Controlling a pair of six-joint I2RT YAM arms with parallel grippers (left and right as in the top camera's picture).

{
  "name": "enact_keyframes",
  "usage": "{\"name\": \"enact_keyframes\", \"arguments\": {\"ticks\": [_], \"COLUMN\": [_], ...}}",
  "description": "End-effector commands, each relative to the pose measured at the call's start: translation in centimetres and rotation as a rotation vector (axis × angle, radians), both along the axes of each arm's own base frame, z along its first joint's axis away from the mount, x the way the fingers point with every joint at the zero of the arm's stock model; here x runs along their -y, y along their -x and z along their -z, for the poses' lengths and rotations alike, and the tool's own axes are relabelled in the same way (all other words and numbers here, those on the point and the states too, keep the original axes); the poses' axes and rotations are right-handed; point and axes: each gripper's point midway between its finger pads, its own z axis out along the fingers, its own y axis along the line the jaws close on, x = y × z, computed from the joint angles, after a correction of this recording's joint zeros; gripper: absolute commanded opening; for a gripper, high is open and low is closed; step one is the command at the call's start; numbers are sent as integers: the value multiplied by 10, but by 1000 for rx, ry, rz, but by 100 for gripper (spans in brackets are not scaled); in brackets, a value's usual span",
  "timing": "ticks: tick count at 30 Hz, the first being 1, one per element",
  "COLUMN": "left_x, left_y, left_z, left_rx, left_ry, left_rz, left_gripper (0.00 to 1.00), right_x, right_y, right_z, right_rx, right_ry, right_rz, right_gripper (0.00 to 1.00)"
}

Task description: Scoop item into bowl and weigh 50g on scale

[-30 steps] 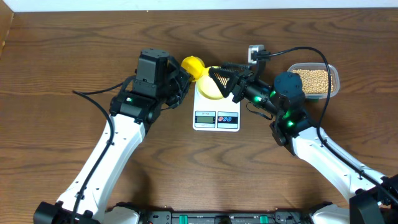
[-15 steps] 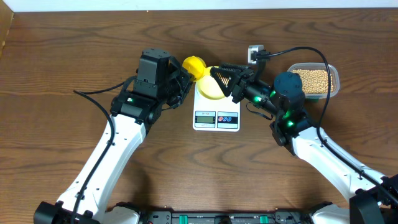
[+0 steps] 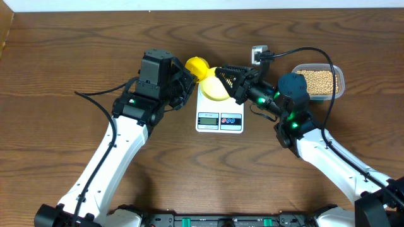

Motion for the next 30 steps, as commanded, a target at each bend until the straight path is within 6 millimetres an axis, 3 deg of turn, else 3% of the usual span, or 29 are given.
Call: {"name": "enact_keyframes", "arguments": {"ticks": [1,10,23,25,27,30], "left_x": [0,0,0,0,0,0], "left_y": [-2,-2,-2,-2,-2,-3], "left_z": [-12,-12,-12,-12,-12,-12], "left_rx": [35,35,35,35,36,38], "left_ry": [-3,-3,-3,-2,-2,-1], "left_rz": [5,5,4,5,4,5], "left_gripper": [8,8,9,17,33,42], "right_x": [-4,-3,-3,-3,-3,-3], "right_y": [-1,-3,-3,-3,-3,-3], "right_z": [-10,-10,-10,-10,-10,-10], "right_rx": [30,31,31,31,31,31], "right_ry": [-3,-3,-3,-3,-3,-3], "right_rz": [1,12,13,13,13,13], "right_gripper": [23,5,1,1,1,1]}}
